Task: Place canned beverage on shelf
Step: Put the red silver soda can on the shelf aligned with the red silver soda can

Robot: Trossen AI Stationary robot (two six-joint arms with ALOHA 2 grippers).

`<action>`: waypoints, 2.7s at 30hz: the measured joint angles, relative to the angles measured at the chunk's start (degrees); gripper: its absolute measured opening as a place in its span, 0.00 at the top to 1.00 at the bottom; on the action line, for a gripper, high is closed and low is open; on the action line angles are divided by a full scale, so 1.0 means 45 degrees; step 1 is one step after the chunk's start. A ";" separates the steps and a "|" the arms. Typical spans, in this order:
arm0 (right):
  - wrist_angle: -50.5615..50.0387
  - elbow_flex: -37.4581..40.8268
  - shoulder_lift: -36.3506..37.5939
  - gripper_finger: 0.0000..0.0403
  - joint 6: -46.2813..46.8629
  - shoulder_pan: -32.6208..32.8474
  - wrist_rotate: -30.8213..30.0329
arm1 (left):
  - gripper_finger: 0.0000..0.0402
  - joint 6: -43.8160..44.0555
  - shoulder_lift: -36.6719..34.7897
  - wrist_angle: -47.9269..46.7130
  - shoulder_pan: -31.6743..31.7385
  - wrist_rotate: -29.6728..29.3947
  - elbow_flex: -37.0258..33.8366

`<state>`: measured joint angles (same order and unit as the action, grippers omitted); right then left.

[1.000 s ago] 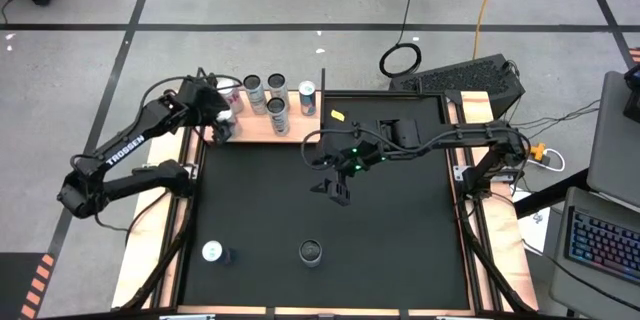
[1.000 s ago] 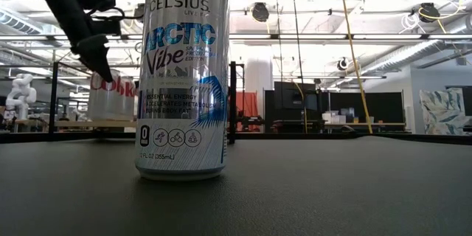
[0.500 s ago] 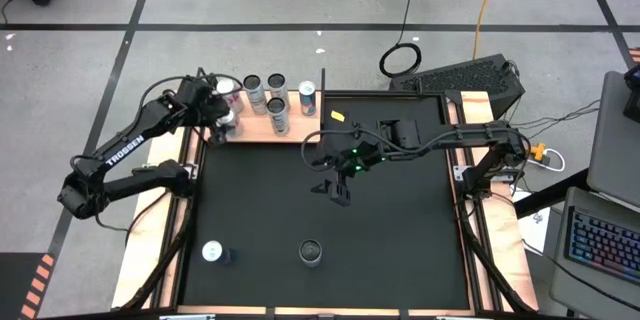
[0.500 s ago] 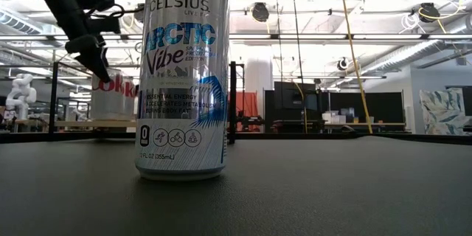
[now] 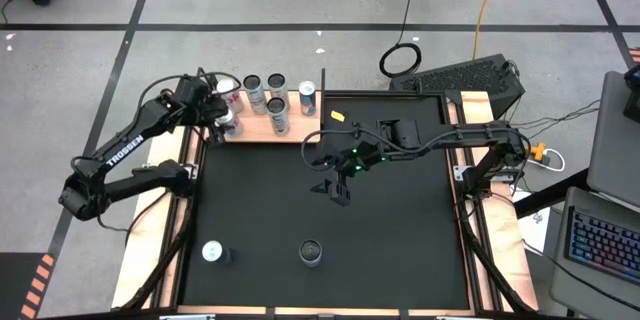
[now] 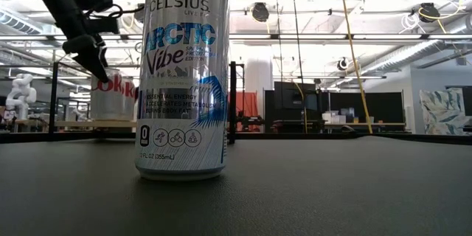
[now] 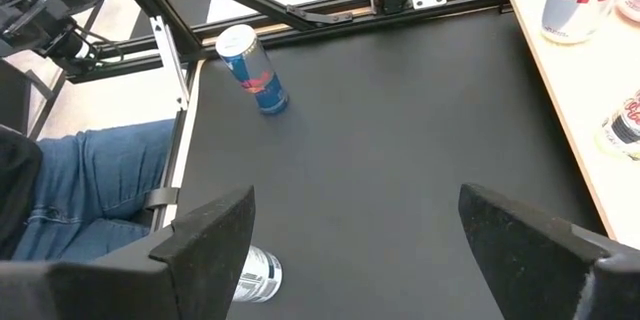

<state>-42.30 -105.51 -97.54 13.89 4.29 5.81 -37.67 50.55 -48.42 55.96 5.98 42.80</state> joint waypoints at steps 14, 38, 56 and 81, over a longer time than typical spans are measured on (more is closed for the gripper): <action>0.0021 0.0000 0.0000 0.18 0.0000 -0.0010 0.0004 | 0.28 0.0259 0.0003 -0.0024 -0.0005 -0.0041 -0.0013; 0.0102 0.0000 0.0000 0.18 0.0000 -0.0010 0.0004 | 0.28 0.1291 -0.0002 -0.0019 -0.0015 -0.0791 -0.0018; 0.0102 0.0000 0.0000 0.18 0.0000 -0.0010 0.0004 | 0.19 0.1607 -0.0045 -0.0130 0.0000 -0.0086 -0.0050; 0.0102 -0.0005 0.0000 0.18 0.0000 -0.0012 0.0004 | 0.05 0.1611 -0.0094 0.0747 -0.0015 -0.1317 -0.0057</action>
<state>-41.85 -105.54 -97.54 13.89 4.24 5.82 -30.42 50.13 -45.06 55.90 0.05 42.54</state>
